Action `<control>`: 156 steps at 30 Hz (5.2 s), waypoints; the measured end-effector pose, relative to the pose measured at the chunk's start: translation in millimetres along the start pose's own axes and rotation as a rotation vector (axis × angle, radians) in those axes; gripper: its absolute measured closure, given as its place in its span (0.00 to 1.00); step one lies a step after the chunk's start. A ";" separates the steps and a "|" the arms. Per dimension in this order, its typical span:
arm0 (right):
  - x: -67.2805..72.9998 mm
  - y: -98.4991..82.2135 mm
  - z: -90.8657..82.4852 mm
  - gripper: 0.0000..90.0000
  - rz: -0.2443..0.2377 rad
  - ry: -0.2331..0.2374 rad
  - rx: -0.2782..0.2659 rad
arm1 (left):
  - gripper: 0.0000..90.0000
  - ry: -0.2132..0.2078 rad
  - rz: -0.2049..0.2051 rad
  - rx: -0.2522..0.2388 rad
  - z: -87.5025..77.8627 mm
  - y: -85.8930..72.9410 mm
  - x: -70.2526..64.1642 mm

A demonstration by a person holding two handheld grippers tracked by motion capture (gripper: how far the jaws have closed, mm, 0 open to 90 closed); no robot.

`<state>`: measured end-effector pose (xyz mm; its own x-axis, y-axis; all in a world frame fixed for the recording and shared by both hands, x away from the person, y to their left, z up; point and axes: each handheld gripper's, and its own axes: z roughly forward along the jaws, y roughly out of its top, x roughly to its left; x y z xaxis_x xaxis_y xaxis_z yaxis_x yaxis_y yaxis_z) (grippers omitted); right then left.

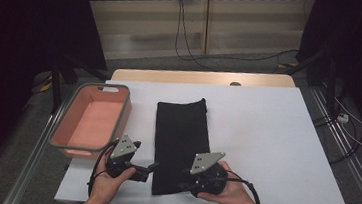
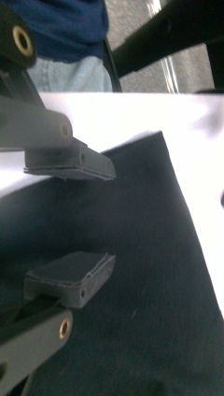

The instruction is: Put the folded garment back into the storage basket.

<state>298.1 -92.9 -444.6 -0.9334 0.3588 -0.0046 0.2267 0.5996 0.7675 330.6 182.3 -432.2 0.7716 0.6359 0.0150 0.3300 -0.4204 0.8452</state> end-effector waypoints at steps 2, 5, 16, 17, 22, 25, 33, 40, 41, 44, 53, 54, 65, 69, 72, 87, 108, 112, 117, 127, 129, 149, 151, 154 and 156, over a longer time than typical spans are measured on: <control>3.9 1.6 1.3 0.63 -0.023 -0.005 0.002 | 0.07 0.000 0.000 0.001 0.4 0.1 -0.1; 6.3 2.4 3.0 0.64 -0.042 -0.005 0.006 | 0.07 0.002 0.001 0.001 1.0 0.0 -0.5; 14.4 -3.4 20.9 0.51 -0.102 0.013 0.118 | 0.07 -0.004 0.013 0.004 1.3 0.3 -2.6; 14.4 -3.4 20.9 0.51 -0.102 0.013 0.118 | 0.07 -0.004 0.013 0.004 1.3 0.3 -2.6; 10.5 1.0 22.8 0.61 -0.090 0.012 0.143 | 0.07 0.005 0.016 0.010 1.4 -0.1 -2.4; 9.1 2.5 23.7 0.67 -0.101 0.006 0.150 | 0.07 0.000 0.022 0.015 3.3 0.2 -4.3; 5.2 2.1 23.3 0.90 -0.128 -0.004 0.137 | 0.07 0.000 0.033 0.016 3.2 0.4 -5.9; 2.4 -3.9 22.8 0.87 -0.106 0.015 0.092 | 0.07 0.001 0.023 0.024 5.3 1.0 -6.4; 2.4 -3.9 22.8 0.87 -0.106 0.015 0.092 | 0.07 0.001 0.023 0.024 5.3 1.0 -6.4; 3.1 -4.9 22.8 0.88 -0.091 0.005 0.083 | 0.07 0.011 0.014 0.017 6.1 1.5 -5.9; 6.0 -2.6 21.4 0.93 -0.034 -0.017 0.088 | 0.07 0.026 -0.038 0.003 5.8 3.1 -1.5; 7.2 -2.6 20.8 0.94 -0.011 0.003 0.074 | 0.07 0.043 -0.043 0.001 5.8 2.5 -0.6; 19.5 0.2 17.4 0.94 -0.006 0.021 0.045 | 0.08 0.038 -0.037 0.005 5.3 2.6 -0.4; 24.5 1.5 17.3 0.94 -0.002 0.043 0.038 | 0.11 0.032 -0.037 0.006 5.5 3.2 0.8; 28.9 2.9 15.5 0.94 -0.013 0.059 0.030 | 0.11 0.032 -0.037 0.006 6.1 3.4 0.3; 31.3 2.5 13.6 0.94 -0.022 0.088 0.010 | 0.11 0.035 -0.101 0.004 33.6 32.4 21.2; 29.1 0.9 12.6 0.94 -0.025 0.095 0.011 | 0.16 0.181 -0.180 0.090 107.2 60.6 84.3; 29.3 0.5 13.0 0.94 -0.026 0.095 0.014 | 0.20 0.200 -0.228 0.094 115.6 59.8 102.0; 28.8 -0.3 14.2 0.94 -0.028 0.097 0.017 | 0.33 0.213 -0.263 0.112 123.1 59.6 116.2; 29.0 -0.7 14.2 0.94 -0.033 0.095 0.020 | 0.54 0.198 -0.323 0.161 139.9 52.4 126.4; 28.7 -0.9 15.3 0.94 -0.033 0.098 0.025 | 0.55 0.195 -0.333 0.155 141.4 52.2 125.9; 29.9 -0.8 14.3 0.94 -0.034 0.085 0.021 | 0.91 0.104 -0.345 0.143 143.8 58.5 114.8; 28.7 -0.3 12.2 0.94 -0.031 0.082 0.009 | 0.92 0.108 -0.347 0.130 141.3 61.7 115.1; 28.3 2.9 8.1 0.94 -0.018 0.075 -0.015 | 0.92 0.103 -0.348 0.117 137.2 69.6 115.8; 28.0 3.8 7.0 0.94 -0.018 0.073 -0.021 | 0.92 0.106 -0.347 0.115 136.4 71.9 115.3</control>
<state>274.8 -75.5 -446.3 -0.9554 0.2939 0.0277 0.2041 0.5898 0.7813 517.4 137.1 -442.6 0.5447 0.8140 -0.2016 0.6252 -0.2339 0.7446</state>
